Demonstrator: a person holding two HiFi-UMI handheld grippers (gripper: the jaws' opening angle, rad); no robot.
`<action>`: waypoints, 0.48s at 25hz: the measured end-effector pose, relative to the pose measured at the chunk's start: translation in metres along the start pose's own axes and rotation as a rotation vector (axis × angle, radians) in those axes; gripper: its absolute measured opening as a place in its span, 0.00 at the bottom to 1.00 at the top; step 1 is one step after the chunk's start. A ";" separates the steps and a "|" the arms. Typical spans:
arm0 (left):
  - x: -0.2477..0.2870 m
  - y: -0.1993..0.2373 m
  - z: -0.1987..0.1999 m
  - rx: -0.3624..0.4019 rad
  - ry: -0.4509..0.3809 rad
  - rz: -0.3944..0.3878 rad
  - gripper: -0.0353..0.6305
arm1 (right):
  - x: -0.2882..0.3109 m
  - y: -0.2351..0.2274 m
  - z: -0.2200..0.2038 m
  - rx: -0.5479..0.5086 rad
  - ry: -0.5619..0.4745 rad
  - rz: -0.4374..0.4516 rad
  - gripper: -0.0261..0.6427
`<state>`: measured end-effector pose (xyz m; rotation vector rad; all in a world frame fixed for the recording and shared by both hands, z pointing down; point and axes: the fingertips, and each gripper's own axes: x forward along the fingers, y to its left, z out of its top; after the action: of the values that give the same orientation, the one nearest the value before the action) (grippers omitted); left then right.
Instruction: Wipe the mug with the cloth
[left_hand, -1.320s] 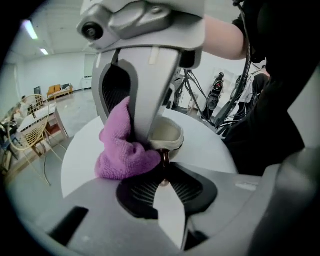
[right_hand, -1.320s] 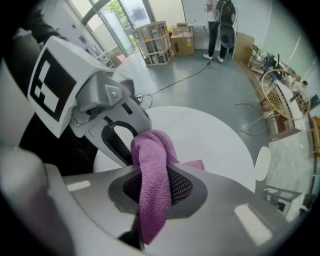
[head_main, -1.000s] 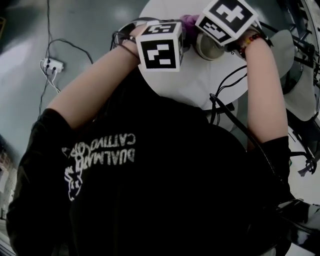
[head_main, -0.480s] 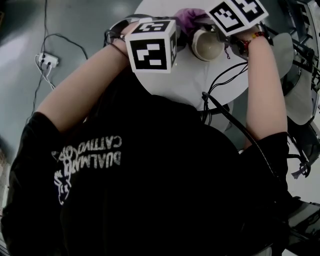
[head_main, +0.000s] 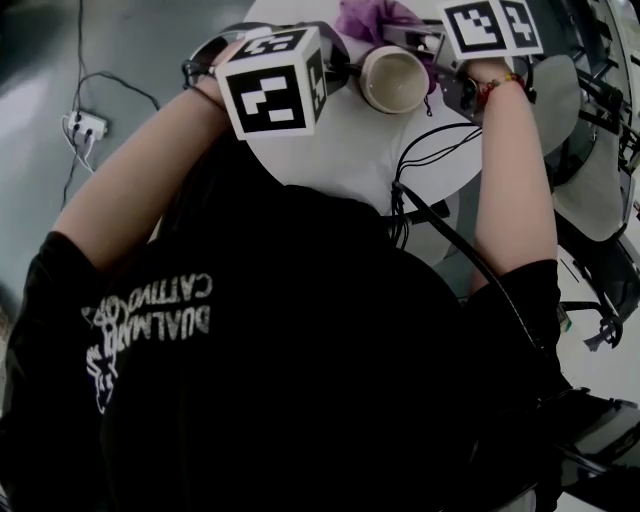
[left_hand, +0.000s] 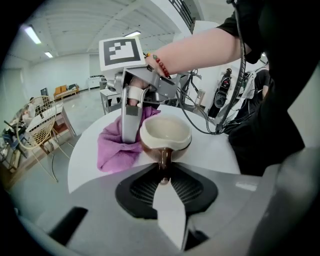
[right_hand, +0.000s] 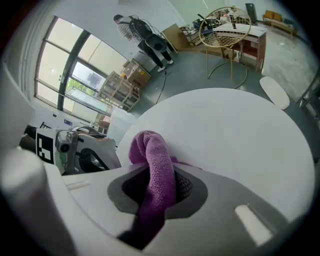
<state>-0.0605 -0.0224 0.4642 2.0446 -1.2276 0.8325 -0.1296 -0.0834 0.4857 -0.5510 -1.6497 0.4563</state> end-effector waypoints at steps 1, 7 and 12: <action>0.001 0.000 0.000 -0.002 0.005 0.002 0.17 | -0.001 -0.001 0.001 0.000 -0.020 0.016 0.13; 0.002 0.005 -0.008 -0.027 0.020 0.009 0.17 | -0.009 -0.017 -0.003 0.037 -0.107 -0.002 0.13; 0.008 -0.008 -0.001 -0.047 0.023 0.032 0.17 | -0.031 -0.033 -0.035 0.110 -0.197 -0.027 0.13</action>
<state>-0.0502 -0.0230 0.4695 1.9778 -1.2584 0.8312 -0.0945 -0.1284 0.4854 -0.4121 -1.8047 0.5933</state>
